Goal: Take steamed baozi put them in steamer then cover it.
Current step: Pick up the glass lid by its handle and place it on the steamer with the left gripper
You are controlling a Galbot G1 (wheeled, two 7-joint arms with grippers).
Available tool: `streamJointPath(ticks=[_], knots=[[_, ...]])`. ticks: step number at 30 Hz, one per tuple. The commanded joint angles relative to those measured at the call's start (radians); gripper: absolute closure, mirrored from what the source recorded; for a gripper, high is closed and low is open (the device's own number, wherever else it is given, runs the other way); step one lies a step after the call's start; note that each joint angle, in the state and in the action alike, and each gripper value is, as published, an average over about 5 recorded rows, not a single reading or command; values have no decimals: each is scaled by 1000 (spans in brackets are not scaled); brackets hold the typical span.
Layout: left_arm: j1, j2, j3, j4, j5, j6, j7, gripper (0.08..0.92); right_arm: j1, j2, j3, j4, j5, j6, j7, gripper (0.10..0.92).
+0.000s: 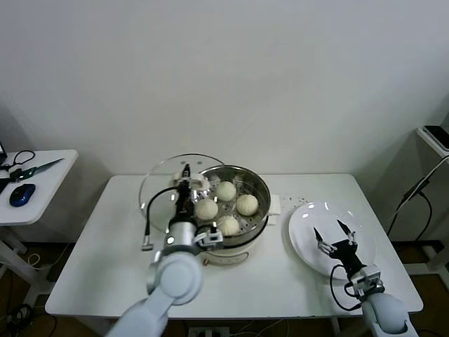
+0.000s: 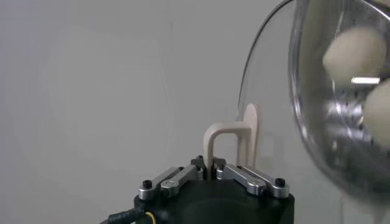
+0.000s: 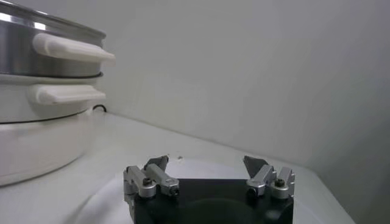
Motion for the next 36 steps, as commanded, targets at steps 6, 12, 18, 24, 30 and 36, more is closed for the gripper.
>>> streamJointPath(ticks=[6, 12, 18, 24, 30, 36], knots=[[-116, -262, 122, 266, 3, 48, -97, 846, -15, 12, 28, -12, -17, 10, -4, 203], [-114, -285, 113, 303, 37, 48, -61, 846, -21, 19, 34, -15, -27, 16, -7, 203], [-112, -281, 90, 332, 37, 48, -57, 846, -22, 24, 37, -21, -35, 22, -9, 203], [-115, -272, 78, 348, 37, 48, -52, 846, -16, 31, 33, -23, -42, 23, -9, 203], [-113, -264, 72, 351, 36, 48, -38, 846, -12, 40, 32, -27, -52, 26, -9, 203], [-110, -264, 72, 351, 25, 48, -35, 846, -11, 45, 34, -30, -63, 28, -10, 203]])
